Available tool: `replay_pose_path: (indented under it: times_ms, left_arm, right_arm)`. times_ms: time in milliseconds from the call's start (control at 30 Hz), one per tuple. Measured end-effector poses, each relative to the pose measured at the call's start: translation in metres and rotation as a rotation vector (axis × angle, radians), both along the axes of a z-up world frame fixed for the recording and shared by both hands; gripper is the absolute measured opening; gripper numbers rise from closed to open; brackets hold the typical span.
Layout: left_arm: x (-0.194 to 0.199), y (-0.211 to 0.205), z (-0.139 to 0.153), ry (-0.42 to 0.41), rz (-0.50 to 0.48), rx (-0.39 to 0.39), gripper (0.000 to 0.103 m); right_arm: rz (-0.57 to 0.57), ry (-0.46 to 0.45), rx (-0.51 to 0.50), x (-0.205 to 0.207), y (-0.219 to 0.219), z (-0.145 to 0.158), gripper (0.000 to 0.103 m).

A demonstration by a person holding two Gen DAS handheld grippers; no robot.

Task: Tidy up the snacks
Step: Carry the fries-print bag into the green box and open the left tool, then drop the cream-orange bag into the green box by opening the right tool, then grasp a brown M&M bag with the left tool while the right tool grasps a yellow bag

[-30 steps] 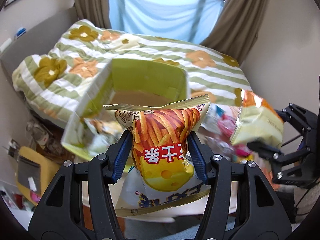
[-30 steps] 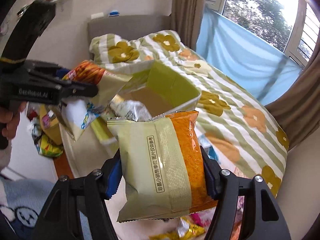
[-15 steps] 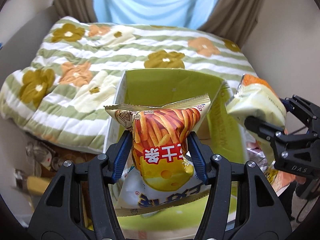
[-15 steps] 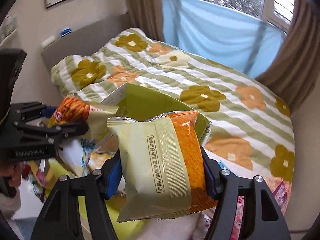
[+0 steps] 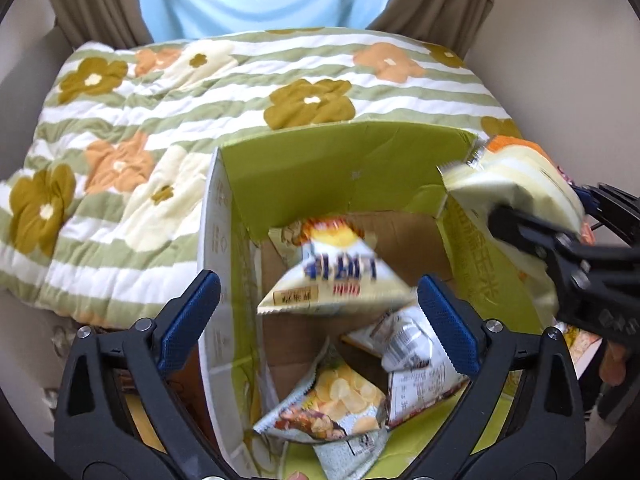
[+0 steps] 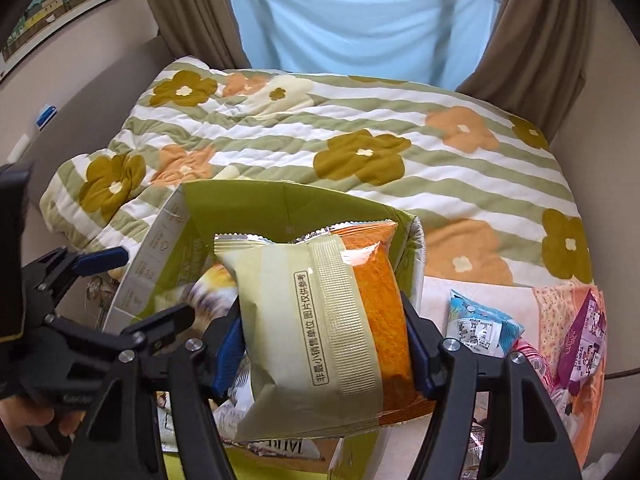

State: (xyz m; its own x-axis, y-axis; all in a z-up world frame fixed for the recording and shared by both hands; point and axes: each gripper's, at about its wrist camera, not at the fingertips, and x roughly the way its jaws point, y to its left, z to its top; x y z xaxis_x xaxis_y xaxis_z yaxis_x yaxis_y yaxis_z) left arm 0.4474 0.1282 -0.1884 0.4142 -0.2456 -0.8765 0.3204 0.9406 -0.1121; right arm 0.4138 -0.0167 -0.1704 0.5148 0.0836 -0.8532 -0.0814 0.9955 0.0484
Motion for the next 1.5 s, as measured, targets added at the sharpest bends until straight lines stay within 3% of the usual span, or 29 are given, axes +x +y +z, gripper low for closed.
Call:
replay_pose_path:
  times_ms: [400,433,533,567,800,1067,1267,1500]
  left_arm:
    - [-0.04,0.035,0.007,-0.032,0.097,-0.021,0.099]
    - [-0.043,0.038,0.008,-0.034,0.107,-0.027,0.099]
    - [-0.054,0.043,0.009,-0.033,0.134,-0.031,0.099]
    - [-0.057,0.043,0.009,-0.033,0.139,-0.032,0.099]
    - [-0.088,0.045,0.003,-0.018,0.177,-0.064,0.099]
    - [-0.114,0.037,0.029,-0.102,0.164,-0.032,0.099]
    - [-0.131,0.023,0.043,-0.144,0.102,-0.039,0.099]
    - [-0.14,-0.018,0.045,-0.138,-0.013,-0.084,0.099]
  right_arm:
    - [-0.003,0.044,0.088,0.017,0.013,-0.033,0.064]
    - [0.001,0.04,0.089,0.017,0.012,-0.034,0.068]
    - [0.015,-0.008,0.076,0.009,0.011,-0.03,0.101]
    - [0.02,-0.024,0.076,0.004,0.011,-0.028,0.102]
    - [0.052,-0.045,0.094,-0.041,0.008,-0.022,0.102]
    - [0.052,-0.127,0.082,-0.073,0.007,0.005,0.102]
    - [0.004,-0.166,0.074,-0.1,-0.004,0.023,0.102]
    - [-0.08,-0.202,0.057,-0.136,-0.041,0.046,0.102]
